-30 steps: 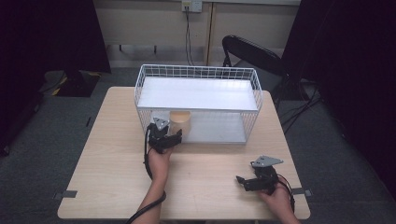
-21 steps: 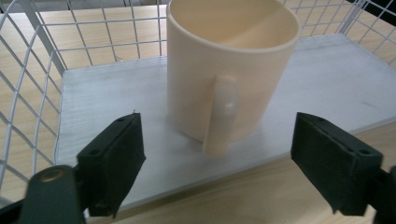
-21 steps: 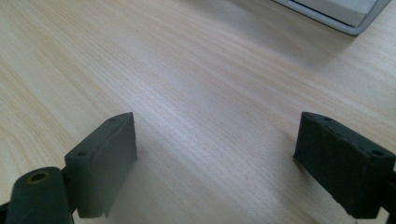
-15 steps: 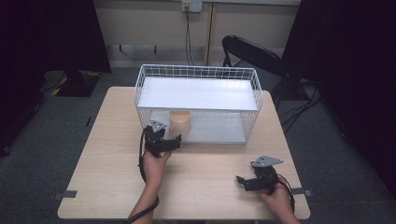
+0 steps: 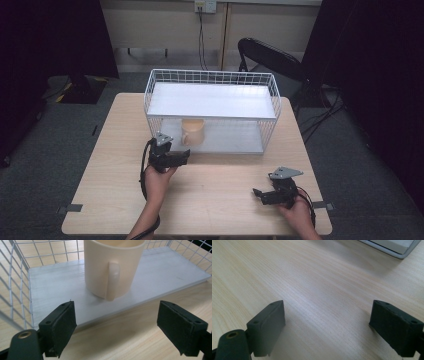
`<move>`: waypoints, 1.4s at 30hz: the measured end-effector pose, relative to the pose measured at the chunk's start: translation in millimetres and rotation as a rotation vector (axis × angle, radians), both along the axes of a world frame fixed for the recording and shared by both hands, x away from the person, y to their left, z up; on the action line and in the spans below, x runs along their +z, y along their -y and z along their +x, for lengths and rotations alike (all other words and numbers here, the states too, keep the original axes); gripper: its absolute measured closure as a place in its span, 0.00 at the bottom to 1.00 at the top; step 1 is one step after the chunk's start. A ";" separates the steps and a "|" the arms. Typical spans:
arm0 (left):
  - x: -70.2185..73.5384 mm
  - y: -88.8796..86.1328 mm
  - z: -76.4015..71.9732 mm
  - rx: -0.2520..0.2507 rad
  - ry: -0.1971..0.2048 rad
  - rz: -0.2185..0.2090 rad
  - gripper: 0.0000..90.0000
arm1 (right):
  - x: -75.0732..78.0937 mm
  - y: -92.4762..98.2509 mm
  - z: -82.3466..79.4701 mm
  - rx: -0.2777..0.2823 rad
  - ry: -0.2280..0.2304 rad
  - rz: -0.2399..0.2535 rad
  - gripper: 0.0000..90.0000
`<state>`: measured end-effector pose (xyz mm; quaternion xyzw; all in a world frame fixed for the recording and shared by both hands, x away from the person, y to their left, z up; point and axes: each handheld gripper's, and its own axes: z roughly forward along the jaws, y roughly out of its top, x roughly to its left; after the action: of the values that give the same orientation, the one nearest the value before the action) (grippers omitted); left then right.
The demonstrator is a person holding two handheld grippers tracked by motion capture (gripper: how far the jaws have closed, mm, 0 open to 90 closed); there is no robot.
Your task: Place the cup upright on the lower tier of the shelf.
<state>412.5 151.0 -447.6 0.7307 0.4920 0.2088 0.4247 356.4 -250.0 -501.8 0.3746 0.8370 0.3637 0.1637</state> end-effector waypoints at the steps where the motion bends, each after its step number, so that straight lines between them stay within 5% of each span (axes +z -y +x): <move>1: 0.5 -1.8 -1.8 -0.004 -0.002 0.006 0.17 | 0.0 0.0 0.0 0.000 0.000 0.000 0.13; 17: 2.3 -16.4 -18.1 -0.072 -0.015 0.018 0.18 | 0.0 0.0 0.0 0.000 0.000 0.000 0.13; 42: -1.5 -52.6 -34.9 -0.065 -0.017 0.049 0.18 | 0.0 0.0 0.0 0.000 0.000 0.000 0.13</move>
<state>377.6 203.6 -449.1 0.7583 0.4662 0.2007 0.4092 356.4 -250.0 -501.8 0.3747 0.8370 0.3637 0.1637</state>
